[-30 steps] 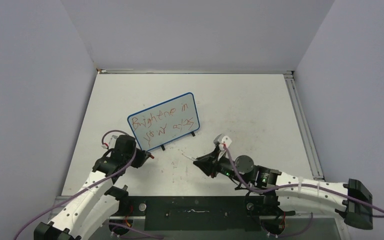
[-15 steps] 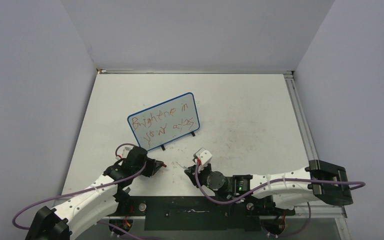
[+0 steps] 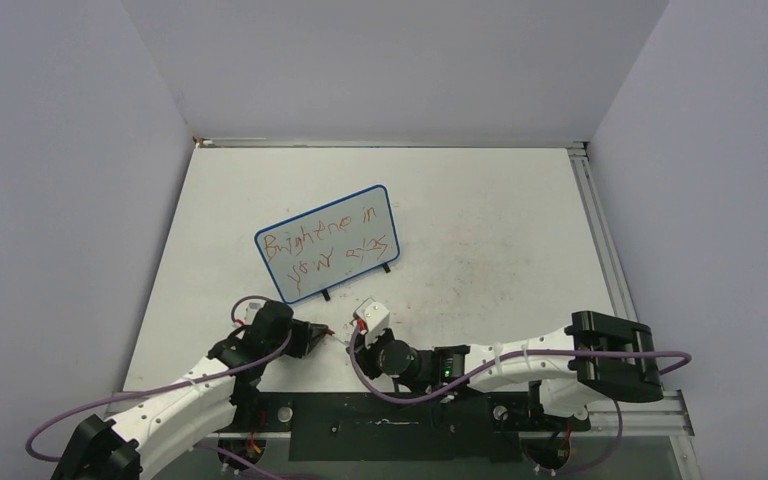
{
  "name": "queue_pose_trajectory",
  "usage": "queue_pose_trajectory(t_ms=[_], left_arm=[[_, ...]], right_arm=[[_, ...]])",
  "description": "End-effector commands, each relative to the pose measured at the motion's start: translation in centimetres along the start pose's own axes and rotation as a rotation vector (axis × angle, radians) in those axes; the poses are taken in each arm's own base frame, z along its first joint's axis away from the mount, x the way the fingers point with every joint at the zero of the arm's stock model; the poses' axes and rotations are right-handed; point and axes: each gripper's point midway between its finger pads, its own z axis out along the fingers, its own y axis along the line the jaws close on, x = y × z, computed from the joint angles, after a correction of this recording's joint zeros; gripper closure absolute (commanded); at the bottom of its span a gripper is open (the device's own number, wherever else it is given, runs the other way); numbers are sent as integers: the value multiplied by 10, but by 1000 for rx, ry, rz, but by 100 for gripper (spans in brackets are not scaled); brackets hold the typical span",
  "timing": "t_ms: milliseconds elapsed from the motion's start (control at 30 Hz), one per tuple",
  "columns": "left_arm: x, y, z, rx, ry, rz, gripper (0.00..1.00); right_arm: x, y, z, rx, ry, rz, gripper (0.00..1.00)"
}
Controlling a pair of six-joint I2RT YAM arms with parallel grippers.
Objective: Write a sentence on the whiteboard
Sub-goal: Insert the whiteboard marker without the cap into the pen cap.
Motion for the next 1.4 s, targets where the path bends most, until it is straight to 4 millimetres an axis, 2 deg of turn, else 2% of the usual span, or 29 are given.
queue_pose_trajectory(t_ms=[0, 500, 1367], left_arm=[[5, -14, -3, 69, 24, -35, 100], [7, -12, -4, 79, 47, -56, 100], [11, -11, -3, 76, 69, -61, 100]], right_arm=[[-9, 9, 7, -34, 8, 37, 95], [2, 0, 24, -23, 51, 46, 95], [6, -8, 32, 2, 51, 36, 95]])
